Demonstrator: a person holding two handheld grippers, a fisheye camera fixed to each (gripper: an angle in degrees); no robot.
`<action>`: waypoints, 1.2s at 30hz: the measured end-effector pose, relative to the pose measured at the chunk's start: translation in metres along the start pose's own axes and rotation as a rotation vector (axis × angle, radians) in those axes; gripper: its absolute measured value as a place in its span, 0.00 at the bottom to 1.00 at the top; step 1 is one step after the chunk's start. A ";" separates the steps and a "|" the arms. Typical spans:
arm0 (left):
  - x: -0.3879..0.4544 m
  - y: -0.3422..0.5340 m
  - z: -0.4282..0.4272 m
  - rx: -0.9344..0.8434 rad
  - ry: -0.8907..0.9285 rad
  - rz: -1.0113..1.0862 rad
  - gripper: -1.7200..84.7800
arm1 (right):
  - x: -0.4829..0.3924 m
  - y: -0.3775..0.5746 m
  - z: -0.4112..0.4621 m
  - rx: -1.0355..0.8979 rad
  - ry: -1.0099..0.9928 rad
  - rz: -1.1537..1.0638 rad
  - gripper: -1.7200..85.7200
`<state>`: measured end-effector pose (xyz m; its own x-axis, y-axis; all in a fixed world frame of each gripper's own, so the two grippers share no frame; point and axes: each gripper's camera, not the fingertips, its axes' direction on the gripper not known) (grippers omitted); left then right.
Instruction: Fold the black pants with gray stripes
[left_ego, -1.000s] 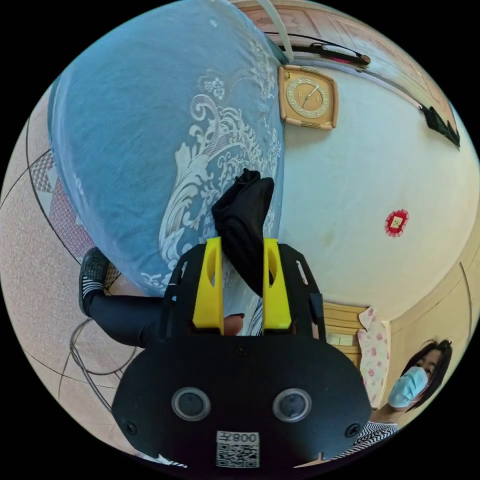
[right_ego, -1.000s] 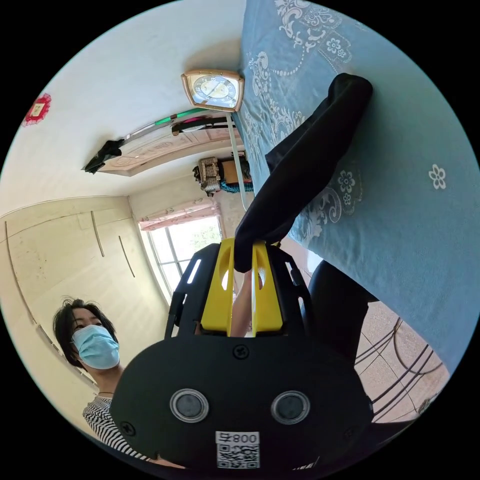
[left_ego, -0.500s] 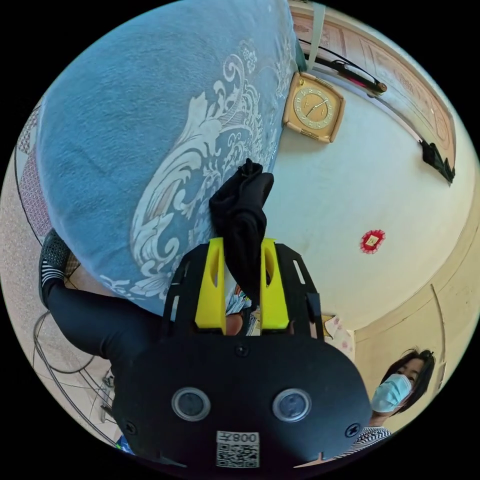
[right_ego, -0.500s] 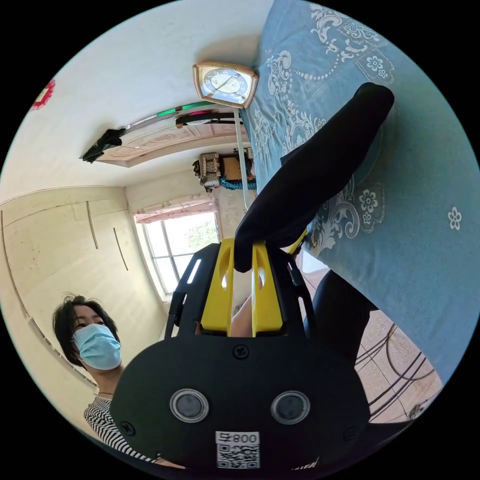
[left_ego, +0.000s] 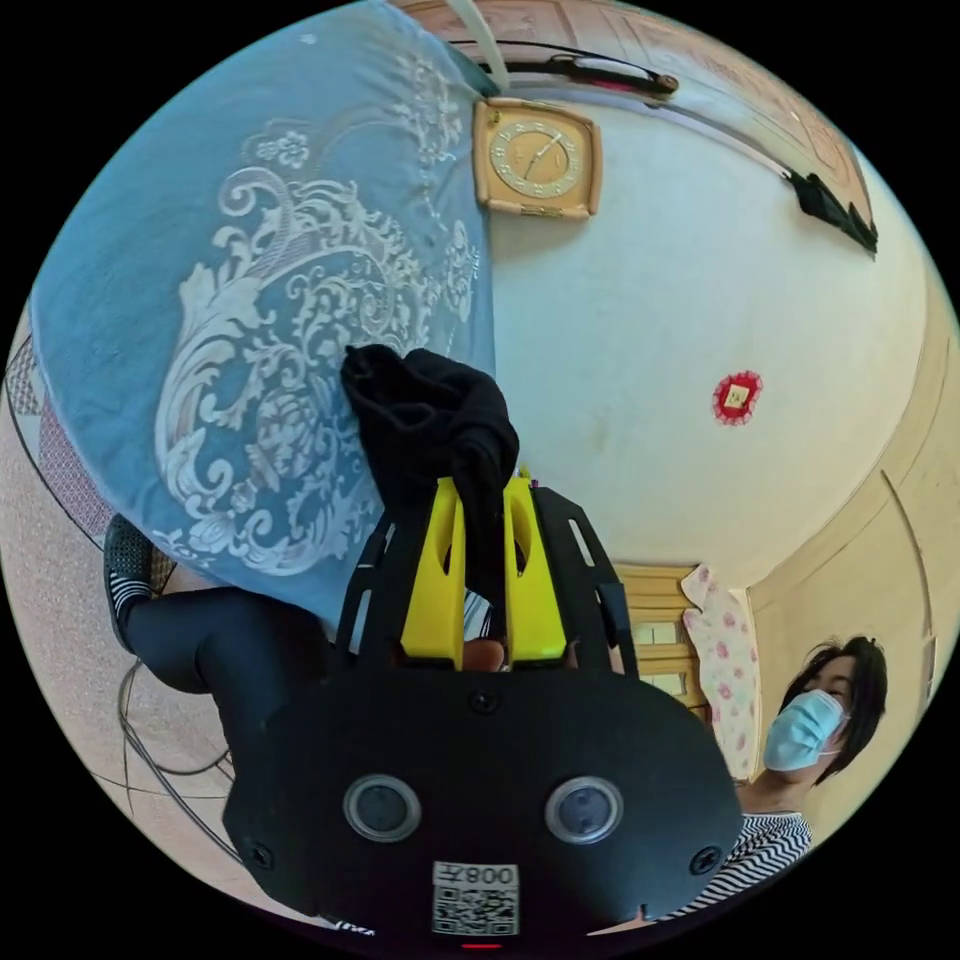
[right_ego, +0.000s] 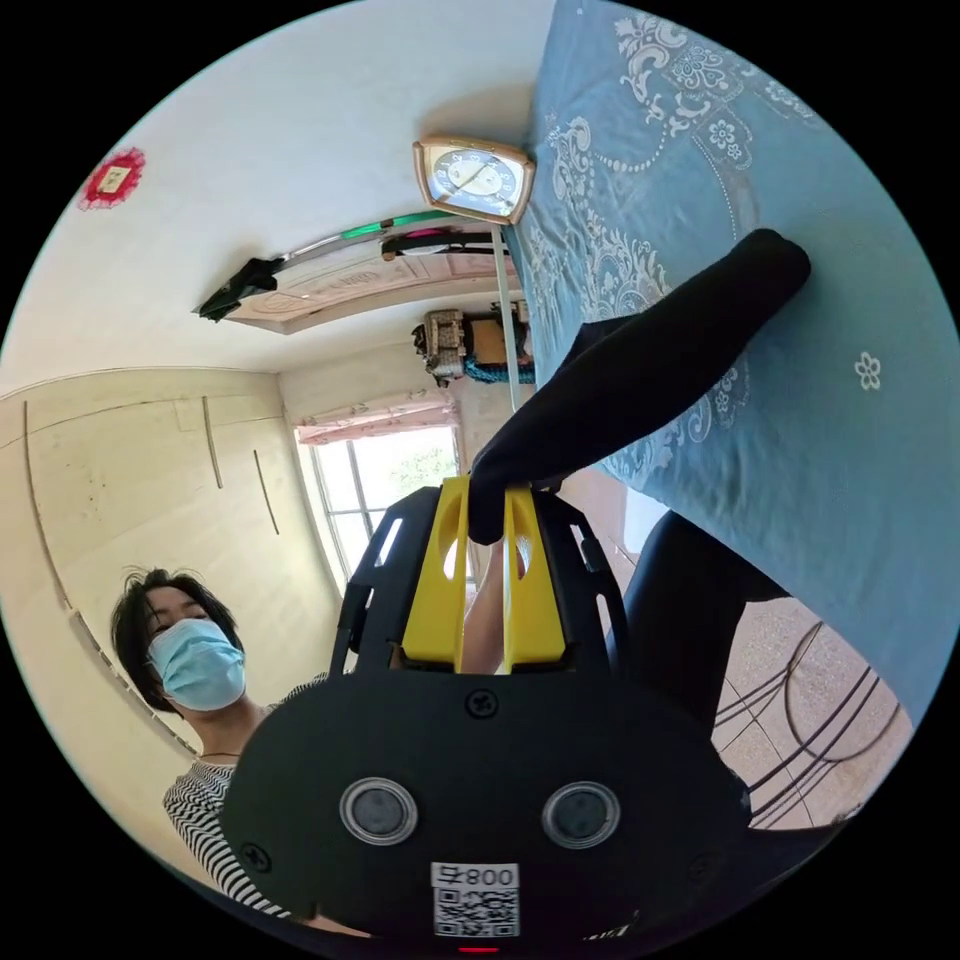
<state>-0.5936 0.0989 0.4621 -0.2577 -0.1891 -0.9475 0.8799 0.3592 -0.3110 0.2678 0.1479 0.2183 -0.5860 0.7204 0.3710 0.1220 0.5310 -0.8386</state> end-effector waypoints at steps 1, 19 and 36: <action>-0.001 0.004 0.025 -0.026 -0.003 0.015 0.10 | -0.005 0.008 -0.005 0.008 -0.008 -0.004 0.08; 0.044 0.151 0.750 -0.840 0.226 0.454 0.11 | -0.242 0.306 -0.360 0.755 0.069 -0.421 0.08; -0.239 0.309 1.194 -1.300 -0.255 0.588 0.11 | -0.163 0.470 -0.468 1.061 0.214 0.057 0.09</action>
<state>0.2164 -0.8359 0.6801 0.2050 0.1701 -0.9639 -0.1817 0.9743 0.1333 0.7956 0.4883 -0.0495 -0.4365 0.8496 0.2961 -0.6708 -0.0880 -0.7364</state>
